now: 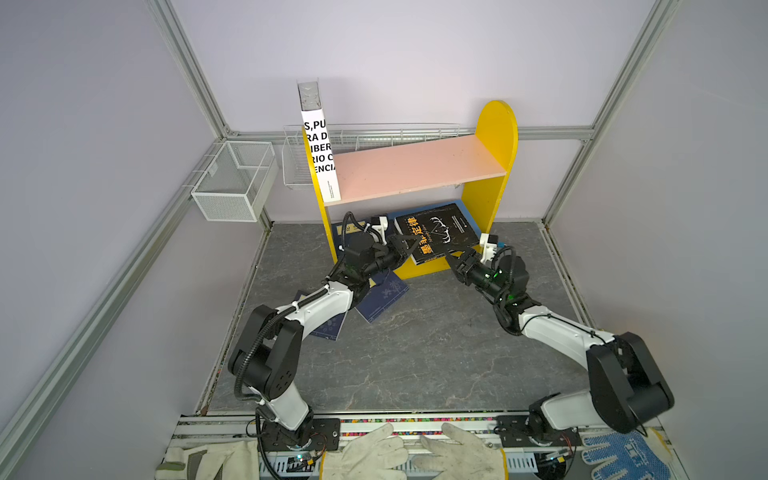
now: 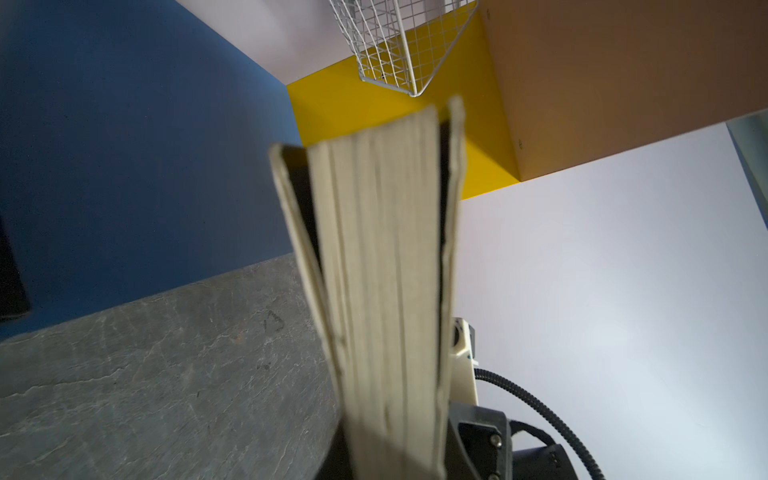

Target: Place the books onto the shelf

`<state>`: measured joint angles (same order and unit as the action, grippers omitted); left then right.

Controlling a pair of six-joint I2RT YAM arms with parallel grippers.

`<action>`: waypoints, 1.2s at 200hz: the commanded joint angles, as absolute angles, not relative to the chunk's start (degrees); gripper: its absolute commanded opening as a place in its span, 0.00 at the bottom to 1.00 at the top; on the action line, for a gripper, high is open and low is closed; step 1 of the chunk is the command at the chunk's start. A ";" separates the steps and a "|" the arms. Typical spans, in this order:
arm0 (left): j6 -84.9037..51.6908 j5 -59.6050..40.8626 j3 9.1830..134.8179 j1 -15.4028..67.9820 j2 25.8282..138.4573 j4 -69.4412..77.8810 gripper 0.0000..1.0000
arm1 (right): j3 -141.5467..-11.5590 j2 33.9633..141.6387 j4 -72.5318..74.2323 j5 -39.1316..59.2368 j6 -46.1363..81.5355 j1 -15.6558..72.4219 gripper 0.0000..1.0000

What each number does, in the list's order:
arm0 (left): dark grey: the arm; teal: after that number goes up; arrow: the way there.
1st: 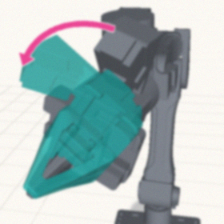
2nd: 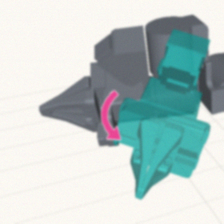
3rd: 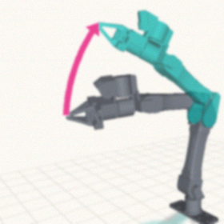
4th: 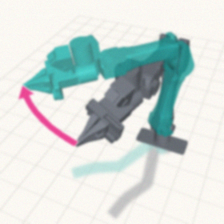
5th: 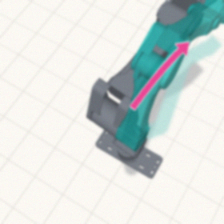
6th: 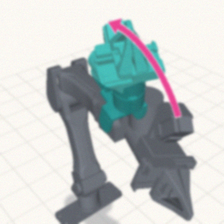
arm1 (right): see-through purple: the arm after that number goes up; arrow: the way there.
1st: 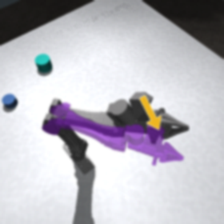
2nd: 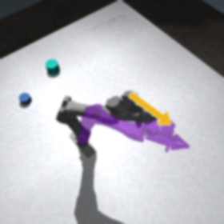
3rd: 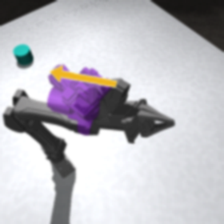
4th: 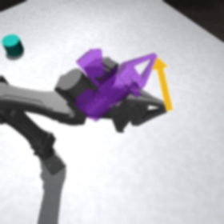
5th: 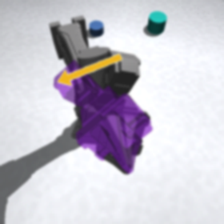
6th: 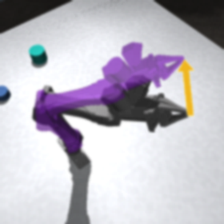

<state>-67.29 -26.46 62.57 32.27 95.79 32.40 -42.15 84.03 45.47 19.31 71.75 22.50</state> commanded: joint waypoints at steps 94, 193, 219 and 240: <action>-69.37 -26.25 64.67 32.61 94.43 38.89 0.03 | -46.33 89.88 53.79 14.66 77.78 23.24 0.20; -51.70 -22.09 65.11 30.72 82.71 10.29 0.81 | -49.95 94.29 49.10 11.45 73.41 18.26 0.16; -48.05 -19.74 64.81 30.43 78.63 3.10 0.85 | -51.83 98.67 53.71 10.30 76.62 17.63 0.16; -46.81 -18.67 63.11 30.15 75.57 0.66 0.85 | -53.28 101.54 56.19 8.79 78.03 17.52 0.16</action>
